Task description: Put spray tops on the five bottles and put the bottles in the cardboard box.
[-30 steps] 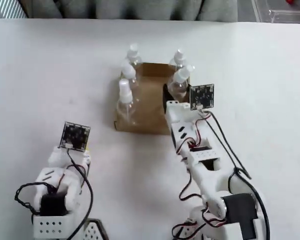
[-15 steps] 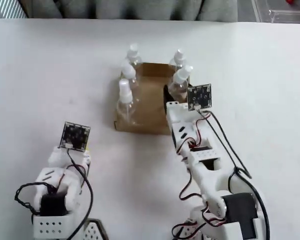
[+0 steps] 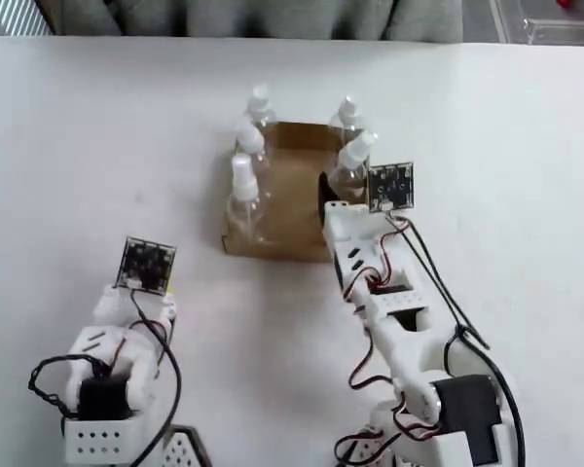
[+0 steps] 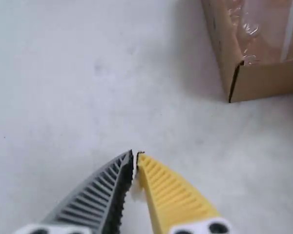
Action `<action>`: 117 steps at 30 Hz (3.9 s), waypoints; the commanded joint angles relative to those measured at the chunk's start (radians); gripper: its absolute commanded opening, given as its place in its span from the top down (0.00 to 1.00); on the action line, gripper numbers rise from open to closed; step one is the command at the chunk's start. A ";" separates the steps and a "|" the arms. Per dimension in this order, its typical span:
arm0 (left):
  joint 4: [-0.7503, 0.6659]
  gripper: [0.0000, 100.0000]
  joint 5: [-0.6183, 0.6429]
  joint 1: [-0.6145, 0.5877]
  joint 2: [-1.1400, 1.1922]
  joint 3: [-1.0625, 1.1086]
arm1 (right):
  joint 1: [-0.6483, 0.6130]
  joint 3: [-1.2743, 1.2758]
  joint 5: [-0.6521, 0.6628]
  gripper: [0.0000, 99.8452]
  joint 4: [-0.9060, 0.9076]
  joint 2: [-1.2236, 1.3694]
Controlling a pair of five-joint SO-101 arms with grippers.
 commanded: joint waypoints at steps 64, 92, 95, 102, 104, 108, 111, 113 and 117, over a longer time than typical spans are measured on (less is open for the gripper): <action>0.008 0.98 -0.014 -0.007 -0.002 -0.002 | 0.008 -0.058 0.002 0.78 0.013 0.120; 0.008 0.98 -0.014 -0.007 -0.002 -0.002 | 0.002 0.006 0.000 0.78 -0.194 0.120; 0.008 0.98 -0.014 -0.007 -0.002 -0.002 | 0.002 0.006 0.009 0.78 -0.193 0.120; 0.029 0.98 -0.014 -0.007 -0.002 -0.002 | -0.001 0.020 0.181 0.78 -0.193 0.122; 0.031 0.98 -0.014 -0.007 -0.002 -0.002 | -0.007 0.023 0.184 0.78 -0.193 0.122; 0.032 0.98 -0.014 -0.007 -0.002 -0.002 | -0.008 0.023 0.184 0.78 -0.193 0.122; 0.032 0.98 -0.014 -0.007 -0.002 -0.002 | -0.008 0.023 0.186 0.78 -0.193 0.122; 0.032 0.98 -0.014 -0.007 -0.002 -0.002 | -0.008 0.023 0.186 0.78 -0.193 0.122; 0.034 0.98 -0.014 -0.007 -0.002 -0.002 | -0.008 0.023 0.186 0.78 -0.193 0.122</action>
